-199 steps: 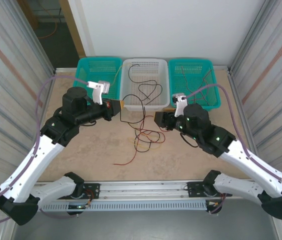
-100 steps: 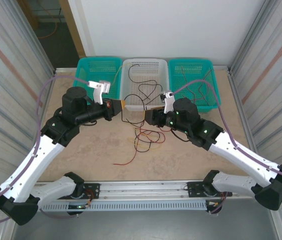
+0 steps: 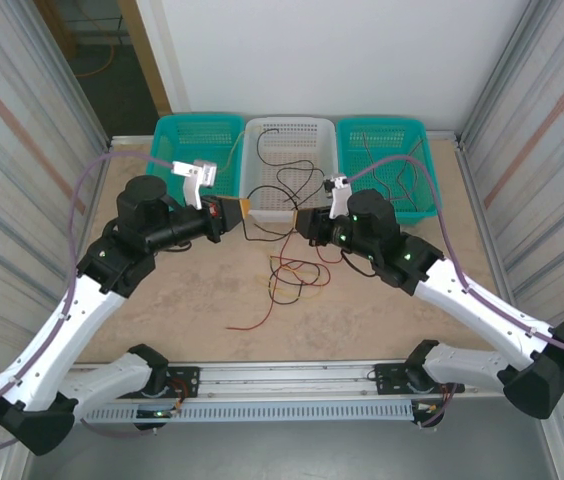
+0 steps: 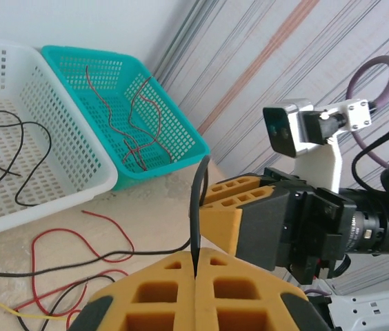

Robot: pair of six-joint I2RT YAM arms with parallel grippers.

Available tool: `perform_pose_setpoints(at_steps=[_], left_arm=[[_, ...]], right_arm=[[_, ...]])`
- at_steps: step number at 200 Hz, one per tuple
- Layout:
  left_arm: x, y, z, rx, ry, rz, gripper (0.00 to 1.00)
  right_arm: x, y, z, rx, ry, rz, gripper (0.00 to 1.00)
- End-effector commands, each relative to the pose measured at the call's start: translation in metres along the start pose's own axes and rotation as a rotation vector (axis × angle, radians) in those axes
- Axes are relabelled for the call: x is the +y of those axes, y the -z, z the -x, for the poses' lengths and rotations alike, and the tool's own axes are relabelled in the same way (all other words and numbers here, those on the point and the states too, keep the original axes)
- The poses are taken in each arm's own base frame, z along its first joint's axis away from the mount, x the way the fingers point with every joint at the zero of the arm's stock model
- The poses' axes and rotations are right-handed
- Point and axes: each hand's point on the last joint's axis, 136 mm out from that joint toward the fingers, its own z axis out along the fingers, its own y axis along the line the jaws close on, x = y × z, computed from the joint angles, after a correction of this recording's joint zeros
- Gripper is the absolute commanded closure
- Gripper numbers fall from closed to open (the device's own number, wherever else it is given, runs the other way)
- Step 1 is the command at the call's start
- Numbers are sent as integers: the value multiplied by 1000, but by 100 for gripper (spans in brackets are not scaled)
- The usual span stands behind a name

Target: Untangle the cables

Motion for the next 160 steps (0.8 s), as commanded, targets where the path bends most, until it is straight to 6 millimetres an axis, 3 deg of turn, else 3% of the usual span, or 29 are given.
perform_pose_setpoints(at_steps=[1,35,61,82,117,160], left_arm=[[-9,8,13,-65,-14,-34,100],[-17,14,29,-147,-30,-56,100],[-20,4,39,-200,-8,-109,100],[-13,-7,49,-239,-7,-96,100],[5,-19,85,-313,-57,20,100],[32,-46,139,-370,-55,84,100]], right_arm=[[-8,-4,-6,11,-39,-8,85],[-28,-9,-23,46,-74,-49,91],[-39,-10,-38,82,-85,-79,89],[-50,-8,-49,108,-83,-134,76],[-77,13,-60,113,-63,-259,52],[-103,50,-62,74,-77,-338,46]])
